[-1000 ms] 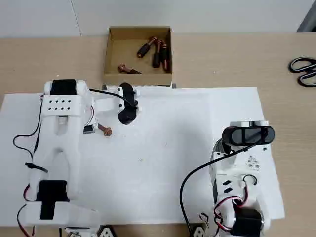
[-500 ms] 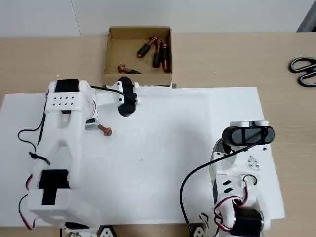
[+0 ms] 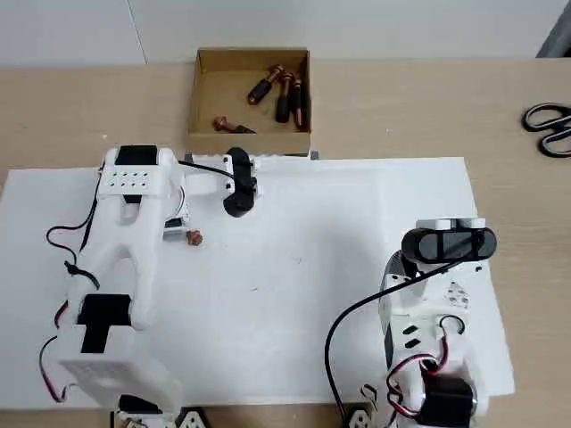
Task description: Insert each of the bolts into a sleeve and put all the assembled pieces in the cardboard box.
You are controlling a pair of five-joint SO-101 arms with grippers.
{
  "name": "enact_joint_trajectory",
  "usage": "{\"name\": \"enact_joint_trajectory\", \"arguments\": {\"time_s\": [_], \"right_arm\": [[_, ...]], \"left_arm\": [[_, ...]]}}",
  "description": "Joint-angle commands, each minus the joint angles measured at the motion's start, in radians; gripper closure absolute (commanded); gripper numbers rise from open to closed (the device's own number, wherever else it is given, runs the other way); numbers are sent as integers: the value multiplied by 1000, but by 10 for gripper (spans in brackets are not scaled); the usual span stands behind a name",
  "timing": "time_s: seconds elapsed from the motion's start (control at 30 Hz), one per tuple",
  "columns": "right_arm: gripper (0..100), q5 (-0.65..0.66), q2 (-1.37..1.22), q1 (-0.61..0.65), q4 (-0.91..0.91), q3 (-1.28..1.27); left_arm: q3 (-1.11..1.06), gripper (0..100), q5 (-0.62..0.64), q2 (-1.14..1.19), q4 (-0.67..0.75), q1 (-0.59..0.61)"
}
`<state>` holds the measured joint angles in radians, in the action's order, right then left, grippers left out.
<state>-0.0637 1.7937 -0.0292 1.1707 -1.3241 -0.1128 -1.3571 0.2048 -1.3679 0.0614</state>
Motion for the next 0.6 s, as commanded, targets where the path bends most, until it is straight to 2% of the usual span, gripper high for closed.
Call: {"name": "enact_joint_trajectory", "arguments": {"time_s": [0.0,0.33,0.47,0.57], "right_arm": [[995,14,2,-7,-19,8],[995,14,2,-7,-19,8],[995,14,2,-7,-19,8],[995,14,2,-7,-19,8]], "left_arm": [[39,848,-494,0,-35,-2],[44,848,-486,118,-25,14],[44,849,-479,161,63,15],[44,849,-428,180,123,15]]}}
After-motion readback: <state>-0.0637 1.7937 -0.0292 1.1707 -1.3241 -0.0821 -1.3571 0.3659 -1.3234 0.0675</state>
